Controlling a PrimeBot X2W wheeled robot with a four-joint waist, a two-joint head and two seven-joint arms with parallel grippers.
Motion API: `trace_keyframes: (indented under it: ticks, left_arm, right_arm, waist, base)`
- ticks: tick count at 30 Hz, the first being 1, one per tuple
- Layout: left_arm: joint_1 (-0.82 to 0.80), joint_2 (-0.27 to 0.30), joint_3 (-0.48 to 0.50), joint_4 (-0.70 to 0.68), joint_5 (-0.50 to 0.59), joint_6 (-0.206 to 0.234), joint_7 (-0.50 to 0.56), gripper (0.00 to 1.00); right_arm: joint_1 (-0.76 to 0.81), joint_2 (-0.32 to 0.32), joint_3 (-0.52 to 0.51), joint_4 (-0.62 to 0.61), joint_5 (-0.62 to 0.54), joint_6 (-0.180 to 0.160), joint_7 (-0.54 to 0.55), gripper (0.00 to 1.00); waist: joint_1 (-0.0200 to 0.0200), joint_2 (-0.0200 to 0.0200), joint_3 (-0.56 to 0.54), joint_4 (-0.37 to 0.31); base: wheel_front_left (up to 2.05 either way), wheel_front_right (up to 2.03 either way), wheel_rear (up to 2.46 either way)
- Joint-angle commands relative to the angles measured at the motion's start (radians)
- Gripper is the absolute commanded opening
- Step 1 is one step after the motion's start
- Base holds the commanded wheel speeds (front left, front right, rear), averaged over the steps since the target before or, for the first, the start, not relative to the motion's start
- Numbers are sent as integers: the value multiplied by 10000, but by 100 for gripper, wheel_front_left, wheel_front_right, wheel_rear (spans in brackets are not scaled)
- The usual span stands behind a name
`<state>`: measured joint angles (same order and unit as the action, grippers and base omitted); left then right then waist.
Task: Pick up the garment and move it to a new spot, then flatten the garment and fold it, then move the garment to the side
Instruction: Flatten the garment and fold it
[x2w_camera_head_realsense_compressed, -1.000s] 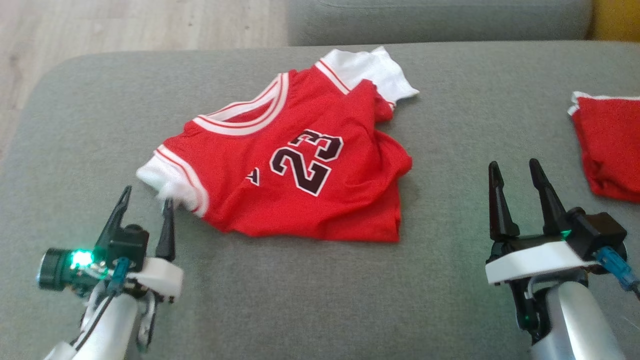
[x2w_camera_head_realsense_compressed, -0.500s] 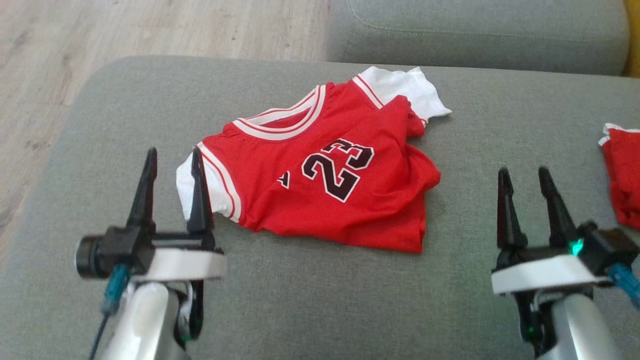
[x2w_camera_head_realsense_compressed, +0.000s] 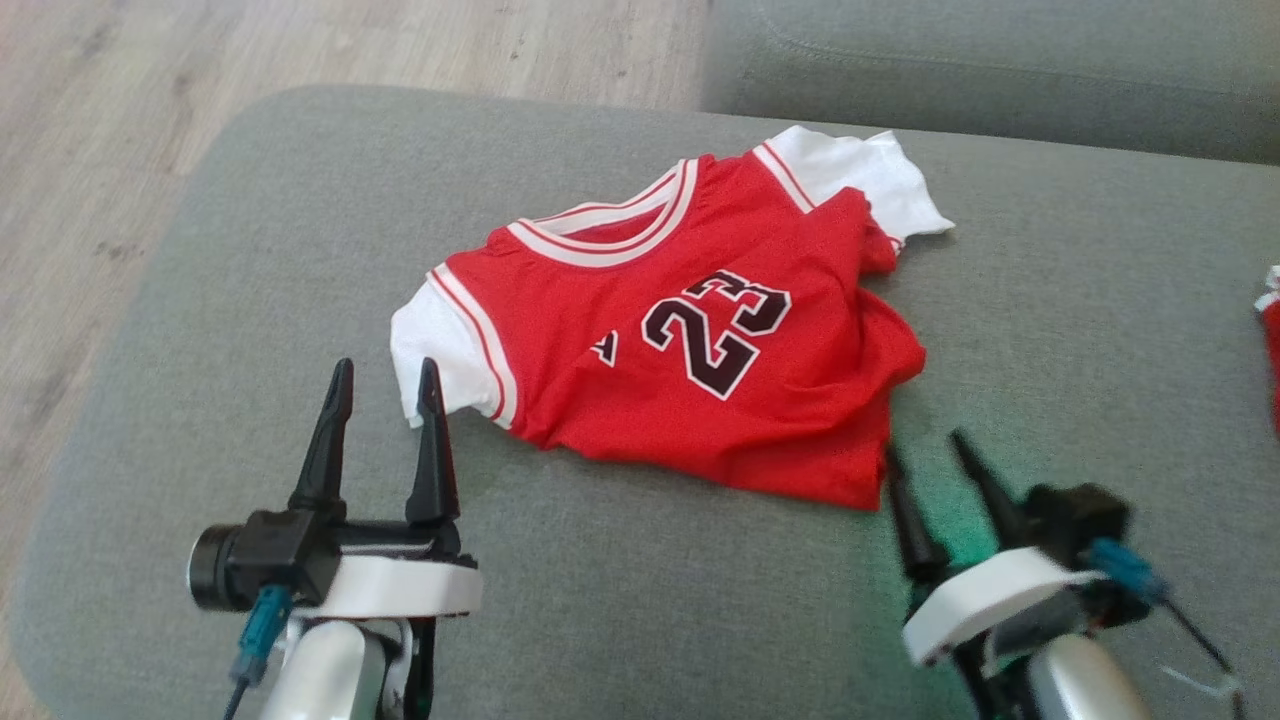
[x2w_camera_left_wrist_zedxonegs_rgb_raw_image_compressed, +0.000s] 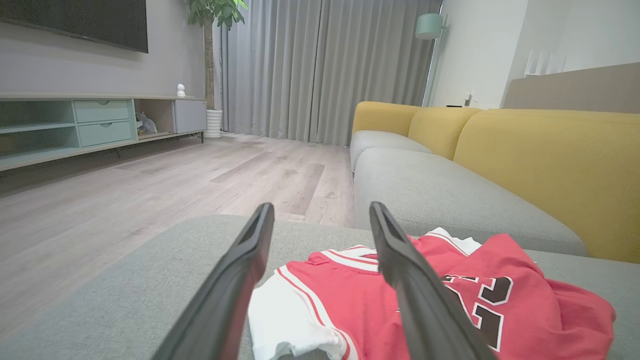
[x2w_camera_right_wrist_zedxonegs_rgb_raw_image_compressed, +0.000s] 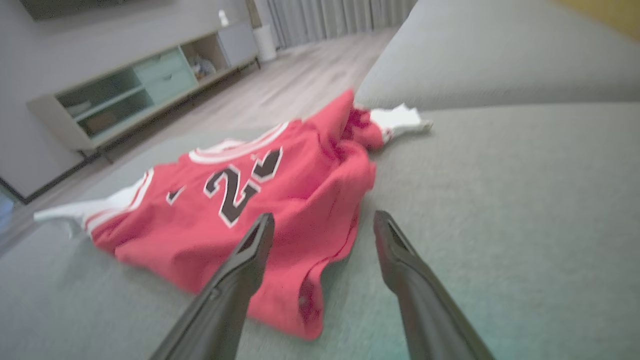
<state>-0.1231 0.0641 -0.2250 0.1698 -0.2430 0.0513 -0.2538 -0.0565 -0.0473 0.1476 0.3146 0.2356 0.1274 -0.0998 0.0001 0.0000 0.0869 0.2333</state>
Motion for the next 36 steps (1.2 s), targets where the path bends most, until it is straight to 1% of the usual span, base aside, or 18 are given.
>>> trace_keyframes:
  ticks: [1, 3, 7, 12, 17, 18, 19, 20, 23, 28, 32, 36]
  left_arm:
    - [-466, -27, 365, -412, 163, -40, -79, 100]
    - [-520, -58, 316, -496, 256, -121, -79, 100]
    - [-587, -102, 260, -611, 357, -189, -79, 100]
    - [-615, -129, 138, -636, 352, -207, -79, 100]
    - [-685, -135, 97, -745, 318, -137, -79, 100]
    - [-699, -136, 97, -748, 307, -125, -79, 100]
    - [-699, -136, 97, -748, 307, -125, -79, 100]
    - [-710, -136, 97, -747, 302, -116, -79, 100]
    - [-714, -137, 115, -736, 305, -90, -79, 100]
    - [-696, -138, 312, -684, 417, -38, -80, 100]
    - [-702, -138, 317, -635, 534, -124, -80, 100]
    - [-714, -138, 274, -560, 524, -116, -80, 100]
  right_arm:
    - [-313, -30, 431, -75, -89, 33, 248, 100]
    - [-419, -30, 648, 305, -81, 33, 704, 100]
    - [-694, -30, 767, 951, 287, 33, 1201, 100]
    - [-1120, -30, 785, 1556, 637, 33, 1222, 100]
    - [-1580, -30, 935, 2068, 670, 33, 1105, 100]
    - [-1667, -30, 996, 2156, 655, 33, 1083, 25]
    - [-1667, -30, 996, 2156, 655, 33, 1083, 25]
    - [-1750, -30, 1058, 2224, 564, 33, 1011, 0]
    - [-1919, -30, 776, 2381, 416, 33, 645, 0]
    - [-2067, -35, -246, 2310, -110, 33, 195, 0]
    - [-2011, -206, -1519, 2010, -754, 33, 325, 0]
    - [-1859, -242, -2768, 1624, -1330, 33, 746, 0]
  waist:
    - [-1, 0, 93, 105]
    - [-1, 0, 146, 213]
    - [-1, 0, 208, 373]
    - [-1, 0, 328, 501]
    - [-1, 0, 490, 562]
    - [-1, 0, 517, 564]
    - [-1, 0, 517, 564]
    - [-1, 0, 537, 562]
    - [-1, 0, 558, 525]
    - [-1, 0, 495, 165]
    - [-1, 0, 440, -180]
    - [-1, 0, 397, -486]
  base:
    - [0, 0, 0]
    - [0, 0, 0]
    - [0, 0, 0]
    - [0, 0, 0]
    - [0, 0, 0]
    - [0, 0, 0]
    - [0, 0, 0]
    - [0, 0, 0]
    - [0, 0, 0]
    - [0, 0, 0]
    - [0, 0, 0]
    - [0, 0, 0]
